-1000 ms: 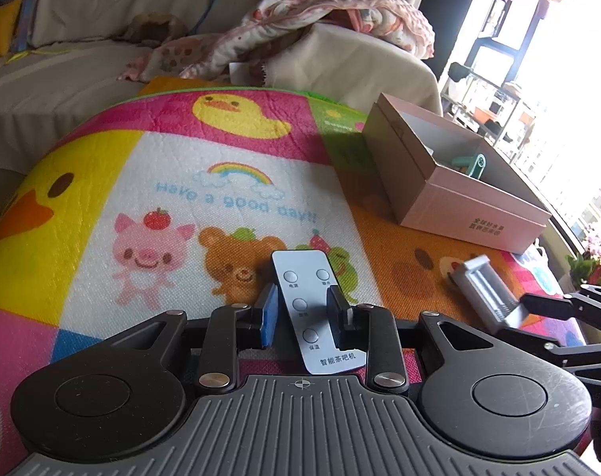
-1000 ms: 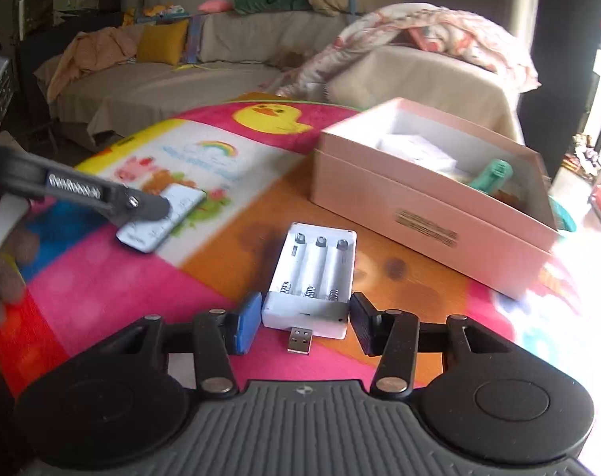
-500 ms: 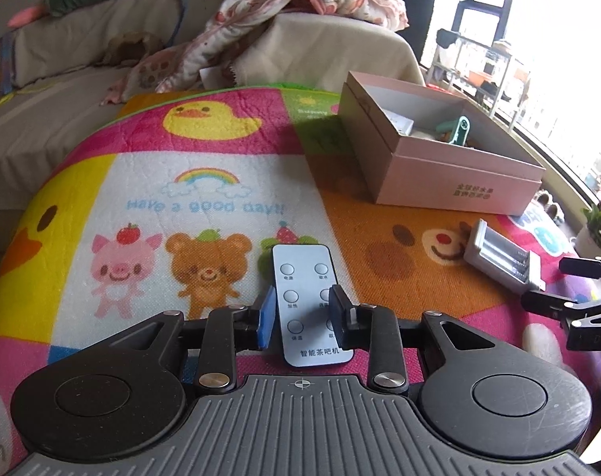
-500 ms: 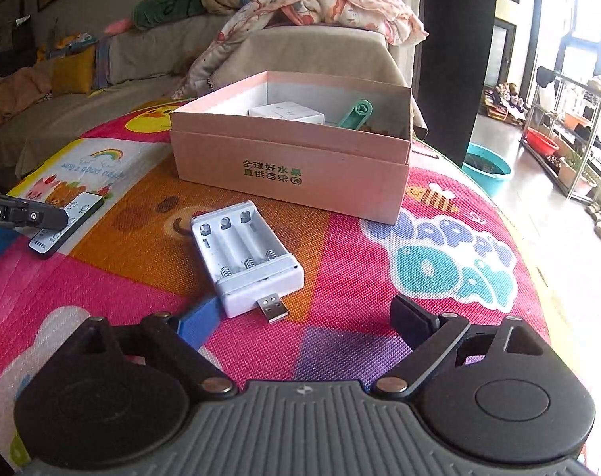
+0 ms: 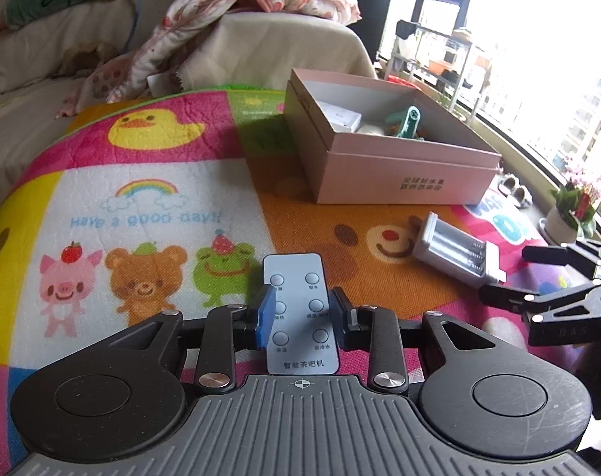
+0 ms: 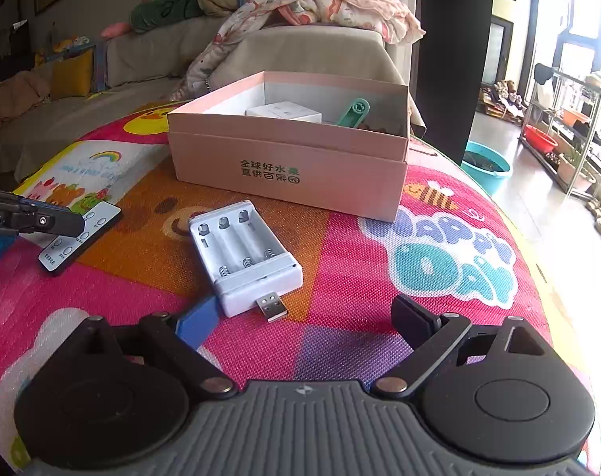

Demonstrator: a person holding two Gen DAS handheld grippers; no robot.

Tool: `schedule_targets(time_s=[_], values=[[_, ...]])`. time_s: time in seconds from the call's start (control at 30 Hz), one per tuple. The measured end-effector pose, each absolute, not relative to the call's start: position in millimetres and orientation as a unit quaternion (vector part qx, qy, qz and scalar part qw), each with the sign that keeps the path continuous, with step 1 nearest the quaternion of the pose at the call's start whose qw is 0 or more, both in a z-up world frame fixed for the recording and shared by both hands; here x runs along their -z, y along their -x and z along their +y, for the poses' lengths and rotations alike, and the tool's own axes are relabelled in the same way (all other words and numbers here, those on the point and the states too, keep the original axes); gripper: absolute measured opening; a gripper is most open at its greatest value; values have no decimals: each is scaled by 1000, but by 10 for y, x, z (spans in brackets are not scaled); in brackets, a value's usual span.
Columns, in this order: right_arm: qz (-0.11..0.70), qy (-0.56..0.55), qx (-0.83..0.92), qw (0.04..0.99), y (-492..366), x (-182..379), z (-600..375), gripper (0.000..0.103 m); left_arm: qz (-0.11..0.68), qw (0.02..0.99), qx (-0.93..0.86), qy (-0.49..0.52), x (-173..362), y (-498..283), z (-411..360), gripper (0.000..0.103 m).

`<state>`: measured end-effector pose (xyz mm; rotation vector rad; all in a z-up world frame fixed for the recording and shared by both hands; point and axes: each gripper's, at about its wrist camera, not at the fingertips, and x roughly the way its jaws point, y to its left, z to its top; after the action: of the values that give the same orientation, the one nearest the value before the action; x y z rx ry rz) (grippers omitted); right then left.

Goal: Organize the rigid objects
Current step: 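Lift the white remote off the mat with the left tool, then grasp the white battery charger with the right tool while the left tool holds the remote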

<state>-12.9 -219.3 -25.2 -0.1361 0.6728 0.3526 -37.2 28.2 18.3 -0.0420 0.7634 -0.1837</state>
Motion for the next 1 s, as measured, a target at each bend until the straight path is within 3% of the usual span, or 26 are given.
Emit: schedule_targets(time_s=[0.1,0.23,0.4,0.9,1.0], values=[[330,65,-171,926,121,254,-2195,95,367,926,83,-24,-170,392,147,35],[331,64,-170,926,117,257,-2201,96,360,927,95,-41,-129,417,70,56],[332,63,-169,926,116,259,-2207,96,355,928,113,-33,-105,427,48,73],[359,72,-190,911,28,237,-2195,103,351,930,100,-31,-28,450,117,69],[366,78,-198,906,16,208,-2237,102,345,933,100,-28,-18,469,111,62]])
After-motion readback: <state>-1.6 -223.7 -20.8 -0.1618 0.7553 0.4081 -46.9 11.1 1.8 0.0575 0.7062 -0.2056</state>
